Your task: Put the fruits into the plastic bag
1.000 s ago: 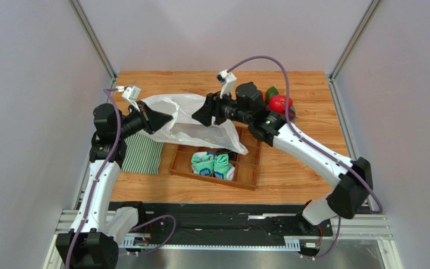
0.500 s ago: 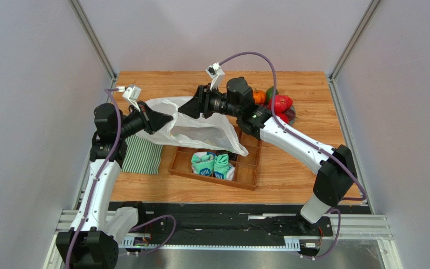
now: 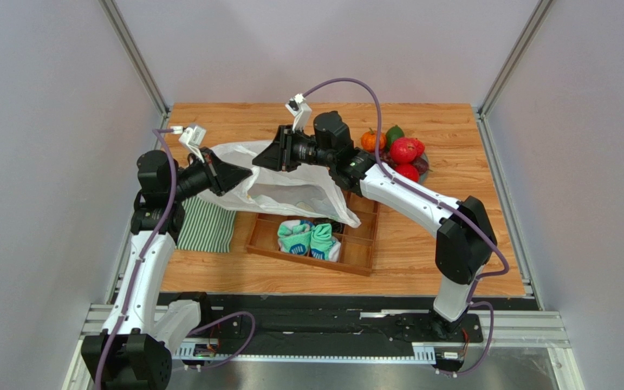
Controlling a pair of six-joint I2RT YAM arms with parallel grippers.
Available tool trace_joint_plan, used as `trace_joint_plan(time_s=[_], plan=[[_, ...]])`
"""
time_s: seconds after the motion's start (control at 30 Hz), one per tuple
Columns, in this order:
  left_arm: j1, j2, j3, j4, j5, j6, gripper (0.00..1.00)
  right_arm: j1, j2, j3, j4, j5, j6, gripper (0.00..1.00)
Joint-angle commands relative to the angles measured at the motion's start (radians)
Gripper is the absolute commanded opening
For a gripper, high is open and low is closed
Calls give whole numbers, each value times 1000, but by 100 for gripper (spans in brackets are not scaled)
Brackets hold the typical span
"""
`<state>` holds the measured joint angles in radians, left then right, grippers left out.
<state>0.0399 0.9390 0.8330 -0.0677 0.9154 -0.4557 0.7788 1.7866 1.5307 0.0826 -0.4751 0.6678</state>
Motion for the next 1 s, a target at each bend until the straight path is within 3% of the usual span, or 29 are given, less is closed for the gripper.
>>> trace_joint_plan(time_s=[0.0, 0.03, 0.1, 0.13, 0.23, 0.33, 0.63, 0.97], plan=[[2, 7, 3, 45, 23, -9, 0, 7, -4, 39, 77, -28, 9, 4], [2, 11, 15, 19, 16, -11, 7, 8, -7, 31, 78, -26, 6, 0], [2, 20, 44, -53, -15, -17, 21, 8, -16, 23, 77, -30, -23, 0], [0, 20, 54, -73, -32, -30, 33, 8, -21, 19, 71, -28, -34, 0], [2, -8, 64, -64, -75, -116, 53, 11, -39, -6, 69, -23, -63, 0], [0, -48, 80, -66, -134, -182, 62, 14, -53, -30, 71, -22, -76, 0], [2, -3, 75, -69, -219, -294, 72, 39, -85, -63, 45, -5, -138, 0], [-3, 66, 72, -69, -210, -320, 73, 79, -81, -24, -38, 44, -226, 0]])
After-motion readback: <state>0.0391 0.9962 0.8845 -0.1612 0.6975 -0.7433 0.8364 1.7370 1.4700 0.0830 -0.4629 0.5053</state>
